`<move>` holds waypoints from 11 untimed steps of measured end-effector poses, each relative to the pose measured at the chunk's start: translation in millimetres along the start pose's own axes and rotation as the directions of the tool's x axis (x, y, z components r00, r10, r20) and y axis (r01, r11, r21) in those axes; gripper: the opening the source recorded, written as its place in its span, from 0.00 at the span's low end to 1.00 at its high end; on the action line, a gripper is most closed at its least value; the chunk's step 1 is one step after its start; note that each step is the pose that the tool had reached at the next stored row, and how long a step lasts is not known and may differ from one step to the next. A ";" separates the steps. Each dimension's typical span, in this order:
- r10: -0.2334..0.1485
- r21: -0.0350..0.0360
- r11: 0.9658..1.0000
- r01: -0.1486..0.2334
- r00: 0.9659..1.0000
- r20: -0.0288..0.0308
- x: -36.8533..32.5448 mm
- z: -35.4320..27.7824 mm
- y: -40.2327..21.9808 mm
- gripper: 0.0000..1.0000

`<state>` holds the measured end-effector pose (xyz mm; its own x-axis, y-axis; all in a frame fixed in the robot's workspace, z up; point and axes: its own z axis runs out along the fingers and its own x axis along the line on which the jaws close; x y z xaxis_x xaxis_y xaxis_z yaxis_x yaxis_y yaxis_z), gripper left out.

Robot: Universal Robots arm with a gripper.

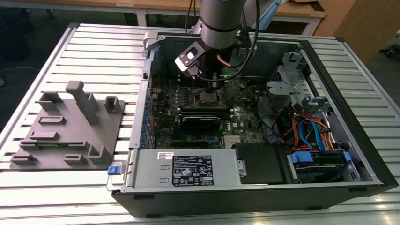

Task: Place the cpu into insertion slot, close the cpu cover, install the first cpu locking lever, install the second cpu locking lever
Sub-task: 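Close the cpu cover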

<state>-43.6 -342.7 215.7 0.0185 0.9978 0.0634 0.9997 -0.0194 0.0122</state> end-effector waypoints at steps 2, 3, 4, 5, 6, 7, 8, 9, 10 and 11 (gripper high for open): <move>0.000 0.000 1.000 0.000 1.000 0.000 0.0 -0.3 0.0 0.11; 0.000 0.000 1.000 0.000 1.000 0.000 0.0 -0.3 0.0 0.11; 0.000 0.000 1.000 0.000 1.000 0.000 0.0 -0.4 0.0 0.11; 0.000 0.000 1.000 0.000 1.000 0.000 0.0 -0.5 0.0 0.11; 0.000 0.000 1.000 0.000 1.000 0.000 0.0 -0.7 0.0 0.11; 0.000 0.000 1.000 0.000 1.000 0.000 0.0 -0.8 0.0 0.11; 0.000 0.000 1.000 0.000 1.000 0.000 0.0 -1.0 0.0 0.11; 0.000 0.000 1.000 0.000 1.000 0.000 0.1 -1.2 0.0 0.11; 0.000 0.000 1.000 0.000 1.000 0.000 0.1 -1.5 0.0 0.11; 0.000 0.000 1.000 0.000 1.000 0.000 0.1 -1.9 0.0 0.11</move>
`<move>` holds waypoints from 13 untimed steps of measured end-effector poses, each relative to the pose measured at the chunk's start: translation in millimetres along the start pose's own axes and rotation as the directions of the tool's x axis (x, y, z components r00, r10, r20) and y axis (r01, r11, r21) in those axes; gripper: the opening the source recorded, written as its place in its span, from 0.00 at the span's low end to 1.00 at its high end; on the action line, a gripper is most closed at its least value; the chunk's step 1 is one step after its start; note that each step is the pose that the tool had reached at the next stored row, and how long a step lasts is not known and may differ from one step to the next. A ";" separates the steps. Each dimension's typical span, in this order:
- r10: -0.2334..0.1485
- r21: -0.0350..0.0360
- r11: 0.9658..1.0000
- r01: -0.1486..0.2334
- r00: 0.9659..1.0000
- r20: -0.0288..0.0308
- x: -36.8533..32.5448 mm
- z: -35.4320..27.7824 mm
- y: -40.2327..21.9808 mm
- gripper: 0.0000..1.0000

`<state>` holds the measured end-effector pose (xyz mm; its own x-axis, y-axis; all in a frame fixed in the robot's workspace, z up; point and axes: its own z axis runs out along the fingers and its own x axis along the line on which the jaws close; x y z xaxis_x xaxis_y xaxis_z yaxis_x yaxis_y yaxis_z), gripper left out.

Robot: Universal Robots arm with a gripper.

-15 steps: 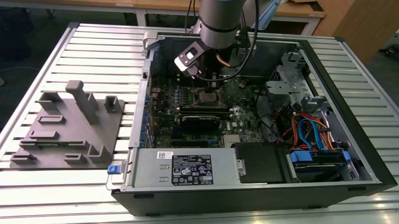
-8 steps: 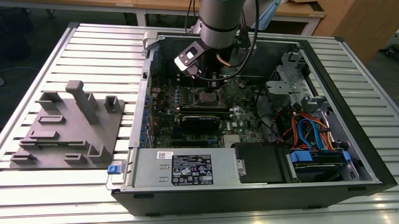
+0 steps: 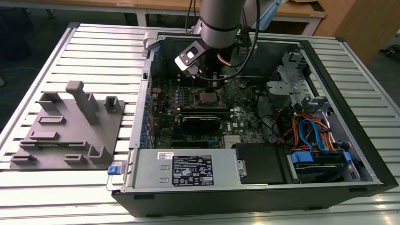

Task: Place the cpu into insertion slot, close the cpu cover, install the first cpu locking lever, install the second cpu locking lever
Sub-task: 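Close the cpu cover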

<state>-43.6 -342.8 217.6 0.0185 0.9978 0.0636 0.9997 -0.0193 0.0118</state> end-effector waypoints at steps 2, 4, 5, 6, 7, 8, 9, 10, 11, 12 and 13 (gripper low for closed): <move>0.000 0.000 1.000 0.000 1.000 0.000 0.1 -0.6 0.0 0.11; 0.000 0.000 1.000 0.000 1.000 0.000 0.1 -1.1 0.0 0.11; 0.000 0.000 1.000 0.000 1.000 0.000 0.1 -1.3 0.0 0.11; 0.000 0.000 1.000 0.000 1.000 0.000 0.1 -1.6 0.0 0.11; 0.000 0.001 1.000 0.000 1.000 0.000 0.2 -1.8 0.1 0.11; 0.000 0.001 1.000 0.000 1.000 0.000 0.2 -1.8 0.1 0.11; 0.000 0.001 1.000 0.000 1.000 0.000 0.2 -1.9 0.1 0.11; 0.000 0.001 1.000 0.000 1.000 -0.001 0.2 -1.9 0.1 0.11; 0.000 0.001 1.000 0.000 1.000 -0.001 0.2 -1.9 0.1 0.11; 0.000 0.001 1.000 0.000 1.000 -0.001 0.2 -2.2 0.1 0.11; 0.000 0.001 1.000 0.000 1.000 -0.001 0.2 -2.2 0.1 0.11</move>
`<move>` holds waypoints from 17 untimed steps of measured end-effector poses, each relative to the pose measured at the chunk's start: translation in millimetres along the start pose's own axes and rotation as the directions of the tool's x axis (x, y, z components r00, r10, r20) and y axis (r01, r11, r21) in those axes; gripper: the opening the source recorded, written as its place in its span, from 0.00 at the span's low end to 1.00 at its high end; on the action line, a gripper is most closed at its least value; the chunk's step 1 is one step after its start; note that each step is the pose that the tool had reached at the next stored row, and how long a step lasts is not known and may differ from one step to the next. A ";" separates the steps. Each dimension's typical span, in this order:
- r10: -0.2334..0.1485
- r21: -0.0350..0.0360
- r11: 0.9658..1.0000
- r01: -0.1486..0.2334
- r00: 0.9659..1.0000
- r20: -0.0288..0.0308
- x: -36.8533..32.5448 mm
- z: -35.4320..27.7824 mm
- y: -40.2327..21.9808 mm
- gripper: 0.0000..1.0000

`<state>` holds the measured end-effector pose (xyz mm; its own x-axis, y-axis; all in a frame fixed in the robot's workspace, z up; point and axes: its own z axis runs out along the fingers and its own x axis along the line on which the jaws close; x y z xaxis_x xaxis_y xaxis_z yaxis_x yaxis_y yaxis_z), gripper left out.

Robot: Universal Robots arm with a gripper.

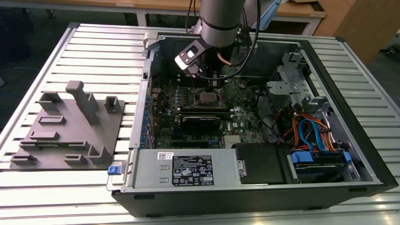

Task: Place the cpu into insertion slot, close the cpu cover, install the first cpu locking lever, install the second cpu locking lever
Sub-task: 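Close the cpu cover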

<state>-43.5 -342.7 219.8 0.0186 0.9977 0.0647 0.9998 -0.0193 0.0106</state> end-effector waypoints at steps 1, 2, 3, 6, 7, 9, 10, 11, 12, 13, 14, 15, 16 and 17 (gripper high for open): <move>0.000 0.000 1.000 0.000 1.000 0.000 0.0 0.0 0.0 0.11; 0.000 0.000 1.000 0.000 1.000 0.000 0.0 -0.2 0.0 0.11; 0.000 0.000 1.000 0.000 1.000 0.000 0.0 -0.6 0.0 0.11; 0.000 0.000 1.000 0.000 1.000 0.000 0.1 -1.2 0.0 0.11; 0.000 0.000 1.000 0.000 1.000 0.000 0.1 -1.4 0.0 0.11; 0.000 0.000 1.000 0.000 1.000 0.000 0.1 -1.7 0.0 0.11; 0.000 0.000 1.000 0.000 1.000 0.000 0.1 -1.9 0.0 0.11; 0.000 0.000 1.000 0.000 1.000 -0.001 0.1 -2.0 0.0 0.11; 0.000 0.000 1.000 0.000 1.000 -0.001 0.1 -2.2 0.0 0.11; 0.000 0.000 1.000 0.000 1.000 -0.001 0.2 -2.4 0.0 0.11; 0.000 0.000 1.000 0.000 1.000 -0.001 0.2 -2.5 0.0 0.11; 0.000 0.000 1.000 0.000 1.000 -0.001 0.2 -2.7 0.0 0.11; 0.000 0.000 1.000 0.000 1.000 -0.001 0.2 -3.0 0.1 0.11; 0.000 0.000 1.000 0.000 1.000 -0.001 0.2 -3.0 0.1 0.11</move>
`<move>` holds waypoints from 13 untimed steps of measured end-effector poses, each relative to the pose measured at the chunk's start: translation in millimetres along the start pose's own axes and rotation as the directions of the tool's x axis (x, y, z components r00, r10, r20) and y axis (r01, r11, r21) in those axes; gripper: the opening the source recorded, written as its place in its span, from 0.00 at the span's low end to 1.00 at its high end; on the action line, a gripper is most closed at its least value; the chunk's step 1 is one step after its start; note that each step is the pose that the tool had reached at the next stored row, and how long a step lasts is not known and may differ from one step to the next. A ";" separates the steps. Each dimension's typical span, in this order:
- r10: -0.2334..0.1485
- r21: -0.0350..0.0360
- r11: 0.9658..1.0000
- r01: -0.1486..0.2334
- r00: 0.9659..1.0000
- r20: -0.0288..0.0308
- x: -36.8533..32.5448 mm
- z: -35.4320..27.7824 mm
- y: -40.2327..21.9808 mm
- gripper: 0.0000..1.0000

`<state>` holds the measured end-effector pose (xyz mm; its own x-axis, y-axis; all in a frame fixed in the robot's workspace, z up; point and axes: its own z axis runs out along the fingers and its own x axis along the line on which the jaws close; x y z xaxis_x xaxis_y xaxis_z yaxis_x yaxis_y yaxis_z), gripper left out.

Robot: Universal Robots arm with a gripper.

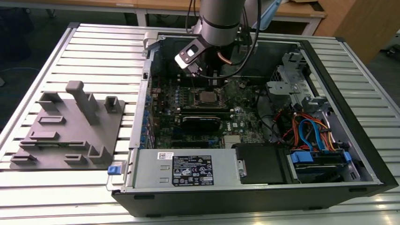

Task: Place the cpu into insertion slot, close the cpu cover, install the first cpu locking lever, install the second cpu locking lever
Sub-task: 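Close the cpu cover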

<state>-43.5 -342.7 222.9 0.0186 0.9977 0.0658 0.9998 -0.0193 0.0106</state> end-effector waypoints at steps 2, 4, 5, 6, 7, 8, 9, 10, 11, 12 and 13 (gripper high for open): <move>0.000 0.000 1.000 0.000 1.000 -0.001 0.0 -0.4 0.0 0.11; 0.000 0.000 1.000 0.000 1.000 -0.001 0.0 -0.7 0.0 0.11; 0.000 0.000 1.000 0.000 1.000 -0.001 0.0 -1.0 0.0 0.11; 0.000 0.000 1.000 0.000 1.000 -0.001 0.1 -1.2 0.0 0.11; 0.000 0.000 1.000 0.000 1.000 -0.001 0.1 -1.3 0.0 0.11; 0.000 0.000 1.000 0.000 1.000 -0.001 0.2 -2.5 0.0 0.11; 0.000 0.000 1.000 0.000 1.000 -0.001 0.2 -3.3 0.0 0.11; 0.000 0.000 1.000 0.000 1.000 -0.001 0.2 -3.4 0.0 0.11; 0.000 0.000 1.000 0.000 1.000 -0.001 0.2 -3.5 0.0 0.11; 0.000 0.000 1.000 0.000 1.000 -0.001 0.2 -3.8 0.0 0.11; 0.000 0.000 1.000 0.000 1.000 -0.001 0.2 -4.0 0.0 0.11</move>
<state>-43.5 -342.8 226.9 0.0186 0.9976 0.0668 0.9998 -0.0193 0.0104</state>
